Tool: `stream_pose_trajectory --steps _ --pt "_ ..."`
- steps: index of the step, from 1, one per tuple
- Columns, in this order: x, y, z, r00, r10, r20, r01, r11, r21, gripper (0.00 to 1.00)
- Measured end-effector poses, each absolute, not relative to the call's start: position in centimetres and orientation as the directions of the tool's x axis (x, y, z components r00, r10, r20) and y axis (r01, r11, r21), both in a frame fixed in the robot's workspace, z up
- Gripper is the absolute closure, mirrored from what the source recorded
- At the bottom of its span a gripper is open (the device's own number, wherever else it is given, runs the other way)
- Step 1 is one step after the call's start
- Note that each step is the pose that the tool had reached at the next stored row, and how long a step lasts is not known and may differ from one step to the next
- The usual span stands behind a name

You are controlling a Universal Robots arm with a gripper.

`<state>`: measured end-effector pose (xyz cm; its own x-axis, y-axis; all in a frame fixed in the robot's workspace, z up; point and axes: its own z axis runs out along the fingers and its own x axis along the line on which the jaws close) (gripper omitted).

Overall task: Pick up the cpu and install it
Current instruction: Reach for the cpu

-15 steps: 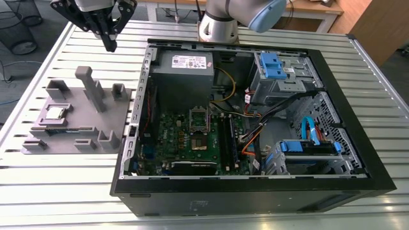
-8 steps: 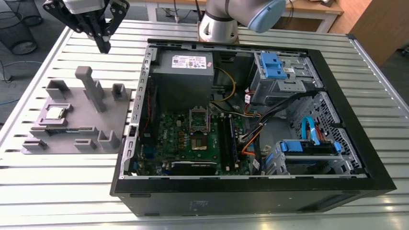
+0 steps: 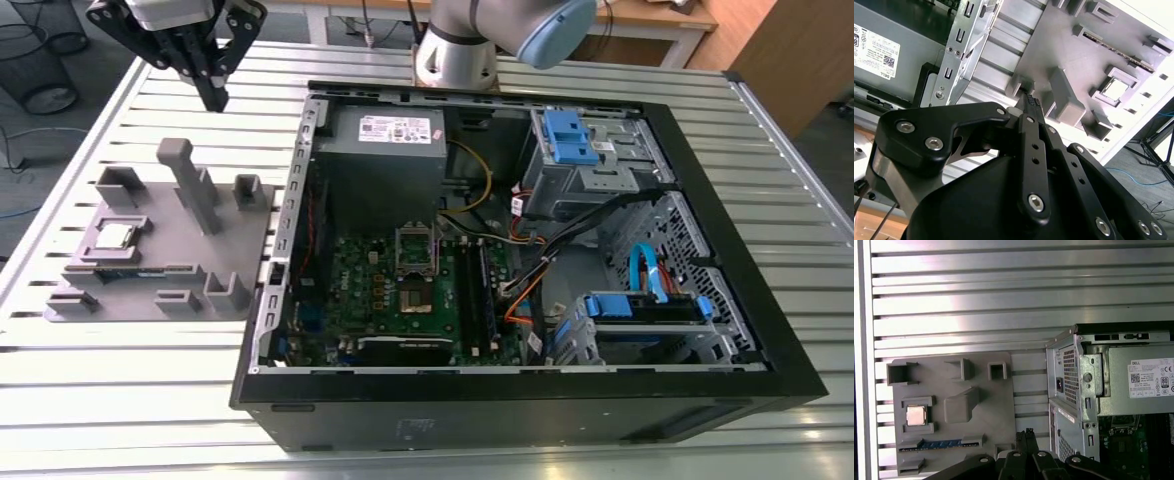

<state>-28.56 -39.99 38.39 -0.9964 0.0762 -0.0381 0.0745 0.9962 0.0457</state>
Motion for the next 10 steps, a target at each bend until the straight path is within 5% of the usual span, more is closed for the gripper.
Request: stream_pose_trajectory --steps 10 --pt "-28.62 -40.01 38.15 -0.996 0.076 -0.038 0.075 0.996 0.046 0.89"
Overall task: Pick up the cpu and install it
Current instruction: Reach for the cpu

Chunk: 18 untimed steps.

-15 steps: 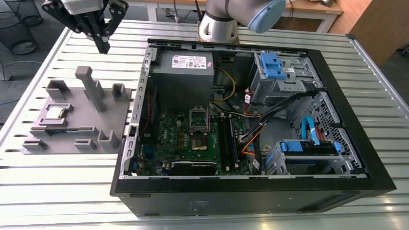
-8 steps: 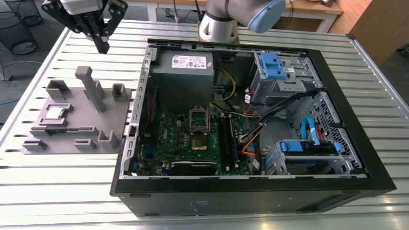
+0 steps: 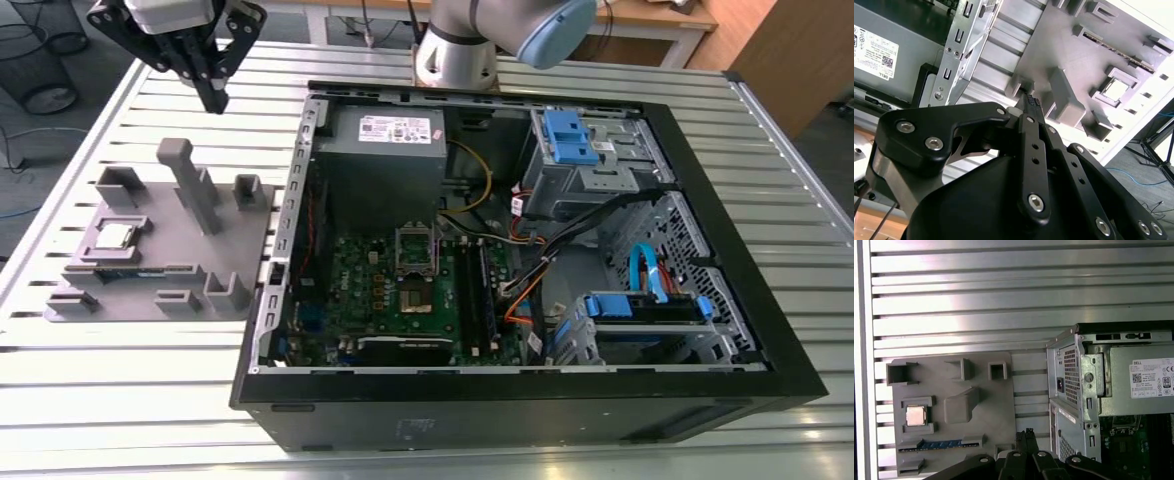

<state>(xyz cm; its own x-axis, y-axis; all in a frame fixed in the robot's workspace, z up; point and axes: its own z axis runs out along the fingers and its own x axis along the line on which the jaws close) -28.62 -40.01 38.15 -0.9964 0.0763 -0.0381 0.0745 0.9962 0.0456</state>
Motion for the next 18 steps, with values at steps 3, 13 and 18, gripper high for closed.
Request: stream_pose_trajectory --steps 3,13,18 --pt "-28.8 -40.0 37.9 -0.996 0.076 -0.038 0.074 0.996 0.046 0.89" --pt "-30.4 -40.3 36.9 -0.996 0.076 -0.038 0.074 0.996 0.046 0.89" --pt "-31.4 -40.3 36.6 -0.996 0.076 -0.038 0.074 0.996 0.046 0.89"
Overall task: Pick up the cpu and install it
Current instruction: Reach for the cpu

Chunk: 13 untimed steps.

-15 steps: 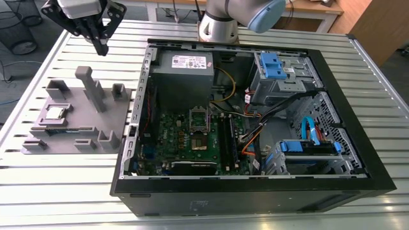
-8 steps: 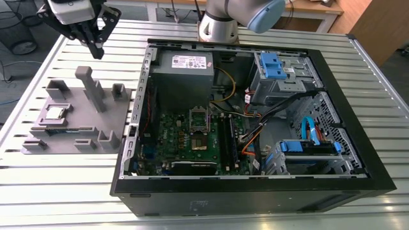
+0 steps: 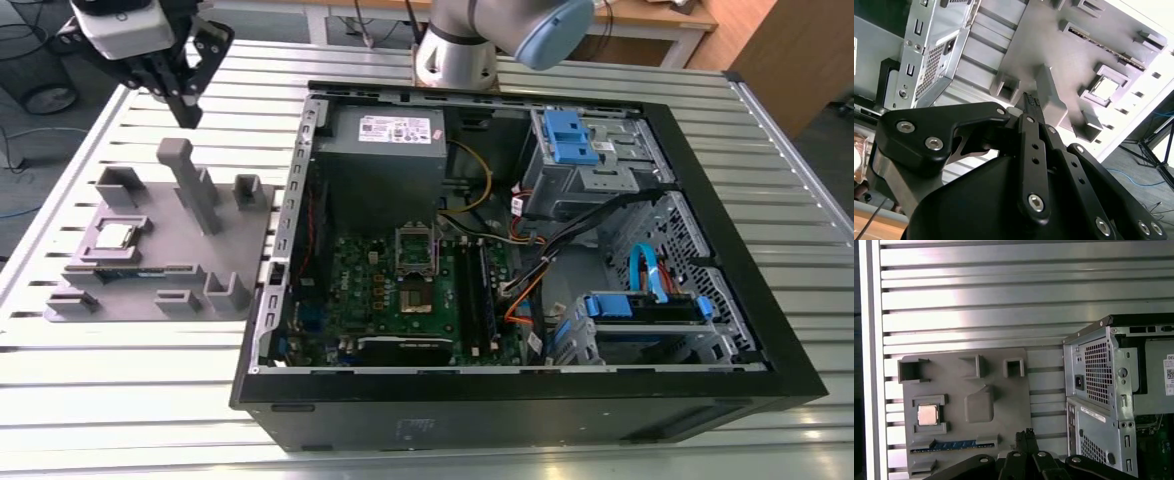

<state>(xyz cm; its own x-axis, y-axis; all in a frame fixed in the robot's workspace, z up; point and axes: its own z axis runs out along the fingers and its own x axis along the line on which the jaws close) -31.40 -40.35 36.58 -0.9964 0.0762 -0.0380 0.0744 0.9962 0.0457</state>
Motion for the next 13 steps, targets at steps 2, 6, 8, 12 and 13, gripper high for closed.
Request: stream_pose_trajectory --steps 2,6,8,12,13 --pt "-31.8 -40.4 36.5 -0.996 0.076 -0.038 0.074 0.996 0.046 0.89" --pt "-32.7 -40.4 36.3 -0.996 0.076 -0.038 0.074 0.996 0.046 0.89" --pt "-33.0 -40.4 36.3 -0.996 0.076 -0.038 0.074 0.996 0.046 0.89" --pt "-33.6 -40.4 36.1 -0.996 0.076 -0.038 0.074 0.996 0.046 0.89" --pt "-33.7 -40.4 36.0 -0.996 0.076 -0.038 0.074 0.996 0.046 0.89"
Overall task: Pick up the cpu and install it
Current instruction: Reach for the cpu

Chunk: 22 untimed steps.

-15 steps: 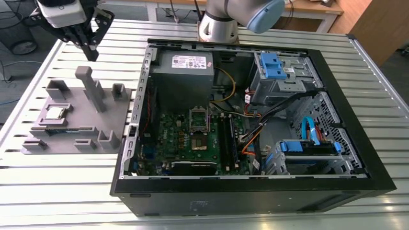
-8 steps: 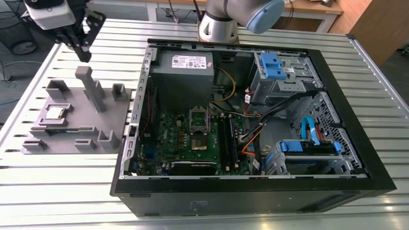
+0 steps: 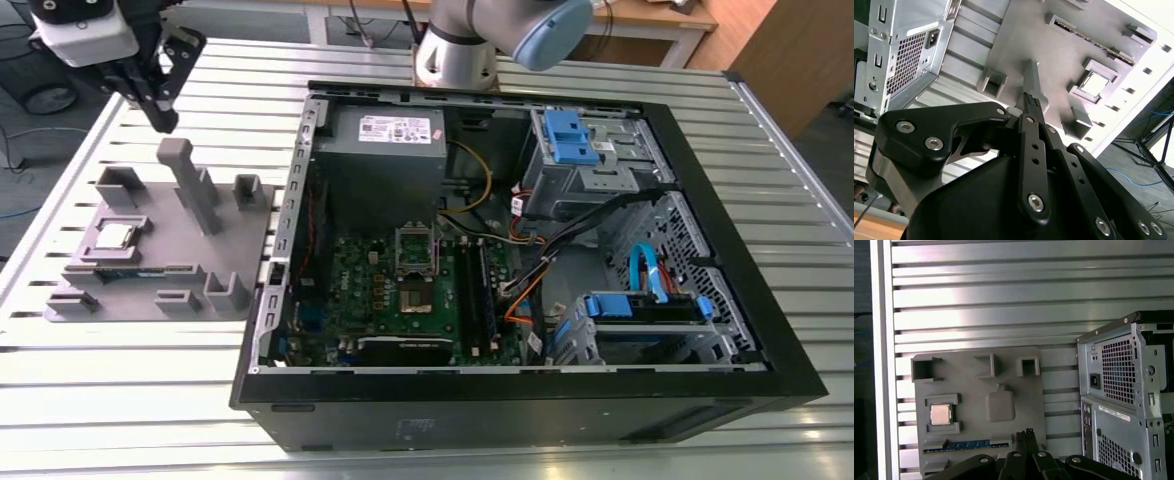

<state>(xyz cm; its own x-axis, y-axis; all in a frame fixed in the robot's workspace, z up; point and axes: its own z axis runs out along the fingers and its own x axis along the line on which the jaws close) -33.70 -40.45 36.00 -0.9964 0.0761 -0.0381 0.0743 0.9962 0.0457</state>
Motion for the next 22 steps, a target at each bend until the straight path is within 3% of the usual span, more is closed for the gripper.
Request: stream_pose_trajectory --steps 22 --pt "-36.3 -40.7 34.4 -0.996 0.075 -0.038 0.074 0.996 0.046 0.89"
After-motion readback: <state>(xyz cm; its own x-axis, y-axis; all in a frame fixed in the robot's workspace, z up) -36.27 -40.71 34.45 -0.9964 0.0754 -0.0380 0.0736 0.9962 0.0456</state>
